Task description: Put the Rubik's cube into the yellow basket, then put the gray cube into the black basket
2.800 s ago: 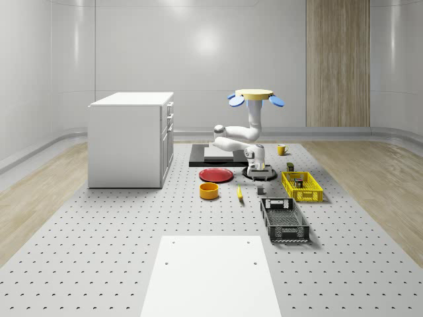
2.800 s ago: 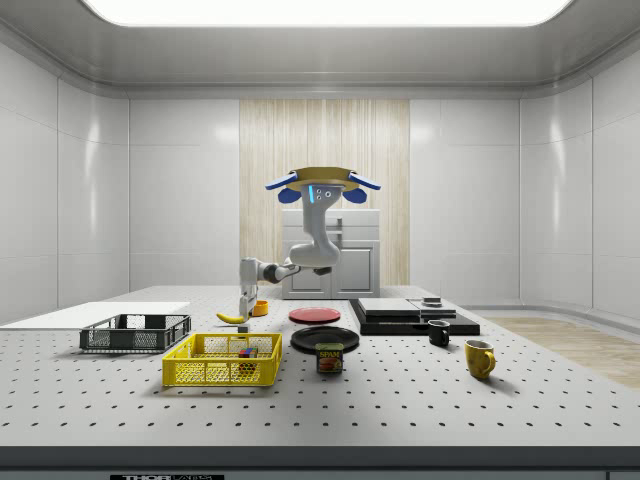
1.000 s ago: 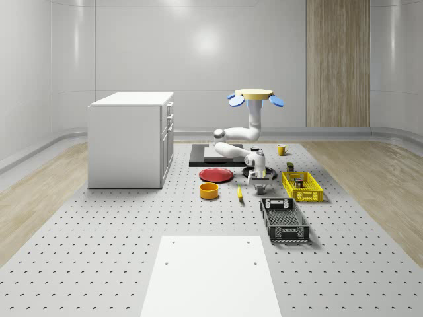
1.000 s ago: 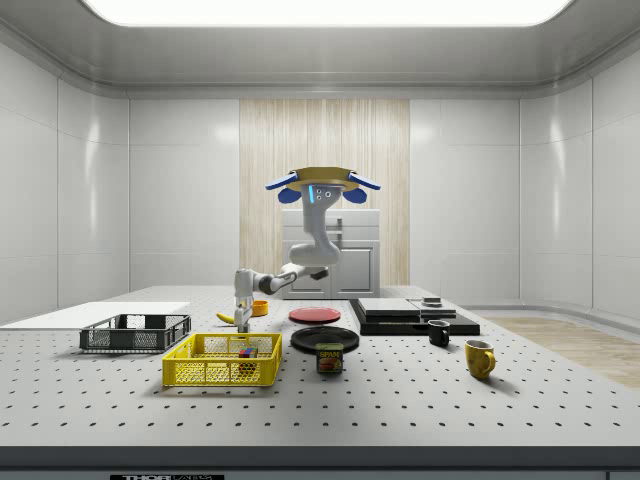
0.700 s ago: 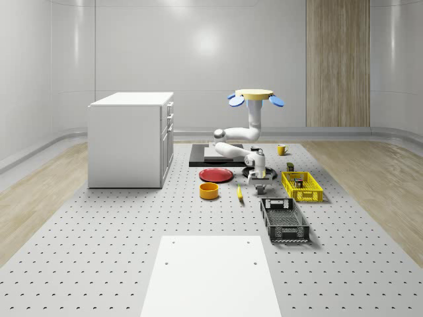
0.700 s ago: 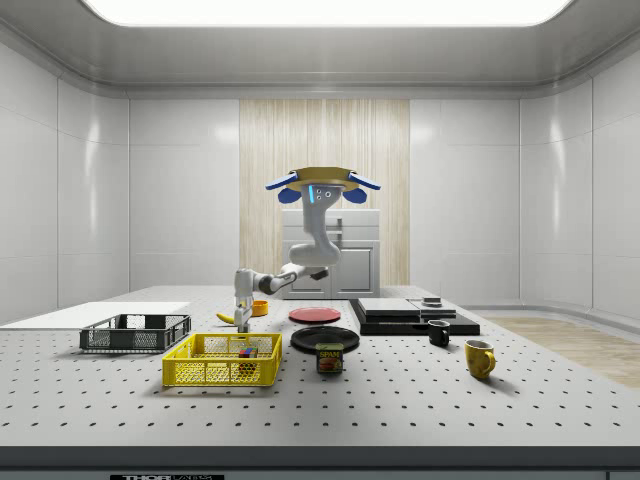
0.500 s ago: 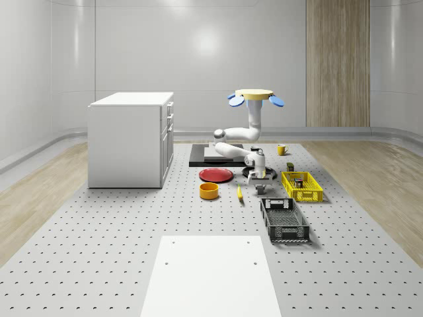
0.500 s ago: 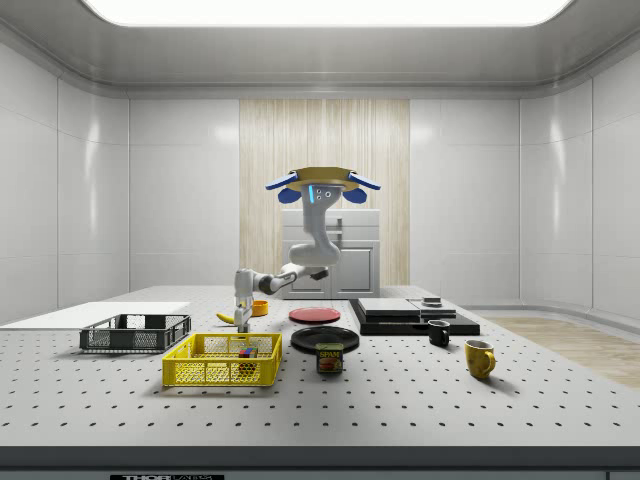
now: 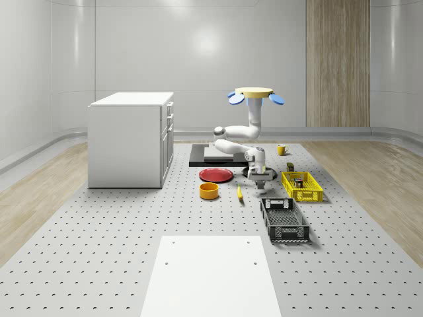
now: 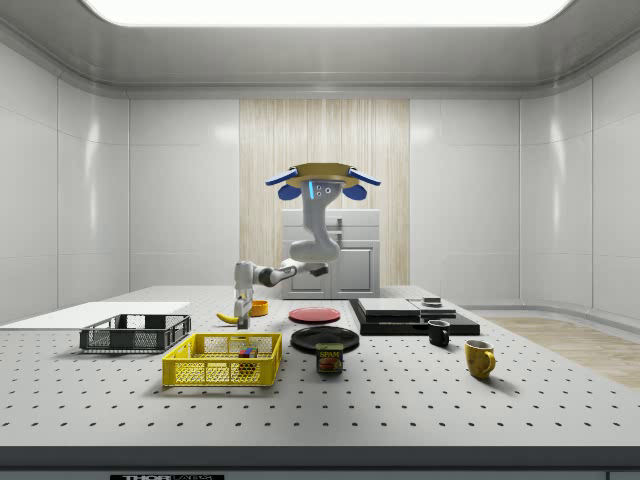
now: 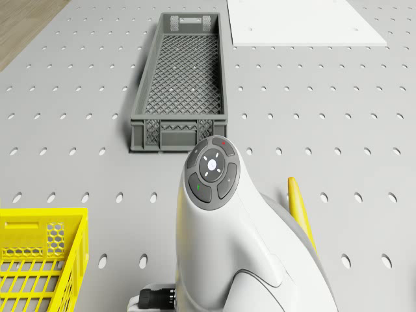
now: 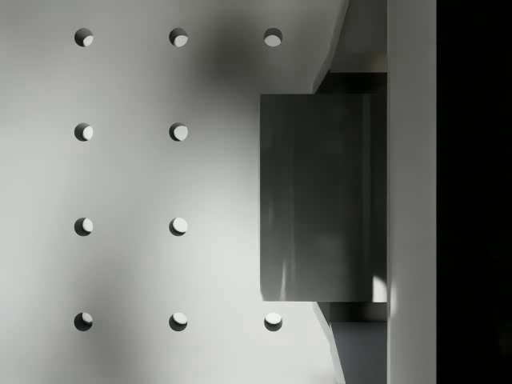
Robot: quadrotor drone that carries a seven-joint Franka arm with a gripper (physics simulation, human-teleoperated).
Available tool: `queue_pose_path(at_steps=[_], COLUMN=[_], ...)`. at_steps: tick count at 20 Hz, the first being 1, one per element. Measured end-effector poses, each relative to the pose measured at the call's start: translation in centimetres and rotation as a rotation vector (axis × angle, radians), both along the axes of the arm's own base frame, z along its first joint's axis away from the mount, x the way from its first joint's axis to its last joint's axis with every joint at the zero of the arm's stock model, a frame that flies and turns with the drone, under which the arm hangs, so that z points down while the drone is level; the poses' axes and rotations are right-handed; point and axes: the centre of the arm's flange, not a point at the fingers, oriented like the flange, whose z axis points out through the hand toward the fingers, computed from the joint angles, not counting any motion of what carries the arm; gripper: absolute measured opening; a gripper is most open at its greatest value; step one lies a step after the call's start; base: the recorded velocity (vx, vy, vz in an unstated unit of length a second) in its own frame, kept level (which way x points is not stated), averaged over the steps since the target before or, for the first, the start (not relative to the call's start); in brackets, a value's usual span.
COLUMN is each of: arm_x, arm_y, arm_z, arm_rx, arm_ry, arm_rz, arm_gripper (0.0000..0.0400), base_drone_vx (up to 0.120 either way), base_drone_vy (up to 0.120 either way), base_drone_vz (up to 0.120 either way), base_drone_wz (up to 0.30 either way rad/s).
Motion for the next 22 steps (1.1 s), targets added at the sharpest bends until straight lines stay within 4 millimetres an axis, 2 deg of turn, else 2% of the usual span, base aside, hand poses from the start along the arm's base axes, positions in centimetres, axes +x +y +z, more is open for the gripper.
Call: queue_pose_path(at_steps=[7, 12, 20, 22], arm_x=[0.0, 0.0, 0.0, 0.0], arm_y=[0.0, 0.0, 0.0, 0.0], arm_z=[-1.0, -1.2, -1.2, -1.3], arm_rx=[0.000, 0.000, 0.000, 0.000], arm_ry=[0.000, 0.000, 0.000, 0.000], arm_rz=[0.000, 0.000, 0.000, 0.000], arm_gripper=[0.0250, 0.0250, 0.0250, 0.0250], base_drone_vx=[0.000, 0.000, 0.115, 0.120], base_drone_vy=[0.000, 0.096, 0.120, 0.000], base_drone_vz=[0.120, 0.000, 0.000, 0.060], base_drone_wz=[0.000, 0.000, 0.000, 0.000])
